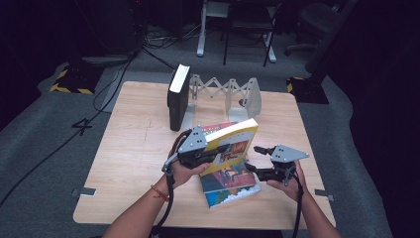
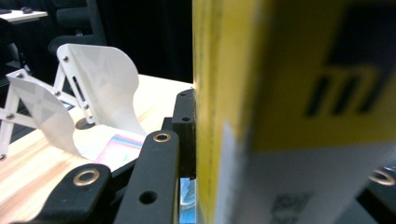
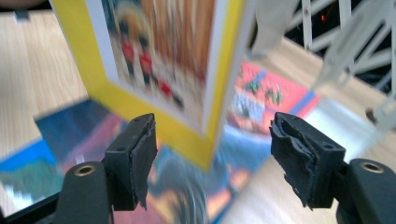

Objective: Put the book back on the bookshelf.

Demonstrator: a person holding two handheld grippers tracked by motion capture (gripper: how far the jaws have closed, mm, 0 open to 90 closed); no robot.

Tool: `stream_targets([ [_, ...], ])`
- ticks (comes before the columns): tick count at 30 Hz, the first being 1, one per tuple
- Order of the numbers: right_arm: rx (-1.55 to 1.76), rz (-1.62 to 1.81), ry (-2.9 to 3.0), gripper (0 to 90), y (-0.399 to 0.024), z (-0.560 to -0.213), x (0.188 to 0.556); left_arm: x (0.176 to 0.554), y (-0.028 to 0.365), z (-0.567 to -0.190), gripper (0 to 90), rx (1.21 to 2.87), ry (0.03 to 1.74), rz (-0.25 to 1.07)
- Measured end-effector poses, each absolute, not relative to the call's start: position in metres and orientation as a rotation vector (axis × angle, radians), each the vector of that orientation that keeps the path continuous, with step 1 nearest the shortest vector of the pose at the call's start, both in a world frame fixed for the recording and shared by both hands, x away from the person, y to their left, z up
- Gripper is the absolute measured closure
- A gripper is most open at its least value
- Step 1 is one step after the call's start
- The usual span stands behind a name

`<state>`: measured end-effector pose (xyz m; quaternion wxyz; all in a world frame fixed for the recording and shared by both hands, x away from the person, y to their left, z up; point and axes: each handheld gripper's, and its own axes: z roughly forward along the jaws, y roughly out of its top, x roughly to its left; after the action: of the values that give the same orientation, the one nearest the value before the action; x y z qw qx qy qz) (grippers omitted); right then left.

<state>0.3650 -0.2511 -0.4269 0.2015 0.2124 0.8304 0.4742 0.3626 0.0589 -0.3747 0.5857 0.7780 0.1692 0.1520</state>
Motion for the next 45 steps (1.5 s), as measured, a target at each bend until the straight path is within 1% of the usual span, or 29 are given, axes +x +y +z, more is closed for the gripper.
stream_targets([
  [6,0.656,1.271,2.336,31.8,-0.271,-0.437,0.362,0.361,0.064,-0.373,74.6,1.829,0.411,0.388],
  [7,0.694,1.266,2.335,31.6,-0.281,-0.441,0.361,0.360,0.065,-0.372,74.6,1.838,0.416,0.404],
  [13,0.773,1.199,2.318,30.6,-0.304,-0.452,0.359,0.357,0.067,-0.372,74.6,1.838,0.416,0.405],
  [19,0.813,1.150,2.313,29.9,-0.318,-0.461,0.358,0.357,0.073,-0.373,74.7,1.832,0.436,0.416],
  [24,0.900,1.084,2.320,29.9,-0.333,-0.477,0.364,0.360,0.080,-0.372,74.9,1.827,0.473,0.453],
  [32,0.938,1.092,2.323,29.5,-0.336,-0.482,0.372,0.366,0.086,-0.369,75.0,1.814,0.513,0.494],
  [38,0.946,1.082,2.336,28.7,-0.335,-0.487,0.373,0.375,0.099,-0.364,75.0,1.772,0.567,0.535],
  [45,0.943,1.066,2.355,28.9,-0.330,-0.491,0.375,0.388,0.116,-0.360,75.0,1.744,0.650,0.614],
])
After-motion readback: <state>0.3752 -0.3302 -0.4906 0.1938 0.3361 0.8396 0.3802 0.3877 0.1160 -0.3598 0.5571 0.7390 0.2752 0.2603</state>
